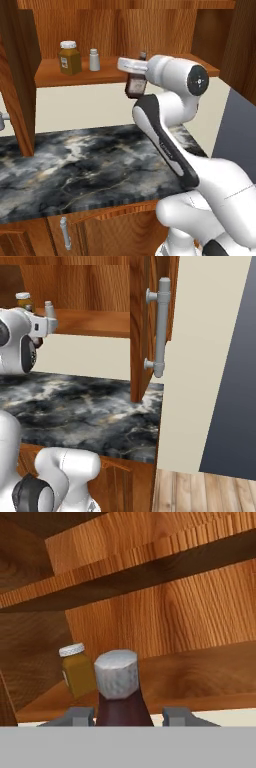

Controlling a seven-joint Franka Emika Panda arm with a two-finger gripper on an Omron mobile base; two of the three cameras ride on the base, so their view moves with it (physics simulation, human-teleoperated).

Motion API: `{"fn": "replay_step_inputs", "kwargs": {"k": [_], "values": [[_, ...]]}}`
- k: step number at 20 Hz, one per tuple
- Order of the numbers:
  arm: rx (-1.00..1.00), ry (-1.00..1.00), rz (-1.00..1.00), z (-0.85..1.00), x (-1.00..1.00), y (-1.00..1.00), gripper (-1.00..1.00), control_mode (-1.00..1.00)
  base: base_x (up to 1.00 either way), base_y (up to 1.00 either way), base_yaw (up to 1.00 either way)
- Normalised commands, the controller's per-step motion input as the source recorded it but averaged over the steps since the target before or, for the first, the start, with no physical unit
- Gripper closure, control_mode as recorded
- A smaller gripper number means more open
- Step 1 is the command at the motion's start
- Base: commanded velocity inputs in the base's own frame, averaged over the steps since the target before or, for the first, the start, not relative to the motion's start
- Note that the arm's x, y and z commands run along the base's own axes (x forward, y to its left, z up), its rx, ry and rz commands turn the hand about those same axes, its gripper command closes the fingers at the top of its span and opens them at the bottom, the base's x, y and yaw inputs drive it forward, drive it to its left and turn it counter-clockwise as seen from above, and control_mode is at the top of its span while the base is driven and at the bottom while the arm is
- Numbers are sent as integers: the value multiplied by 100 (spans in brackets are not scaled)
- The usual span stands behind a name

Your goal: Collect the turmeric, ketchup, and shaker from the cabinet and place them next to the stove.

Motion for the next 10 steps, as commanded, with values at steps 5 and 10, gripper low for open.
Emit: {"fn": "replay_step_inputs", "kwargs": {"k": [5, 10], "values": [[8, 16, 0, 1, -99, -13, 100, -100, 0, 0, 0], [1, 3, 0, -6, -100, -18, 100, -100, 0, 0, 0]]}}
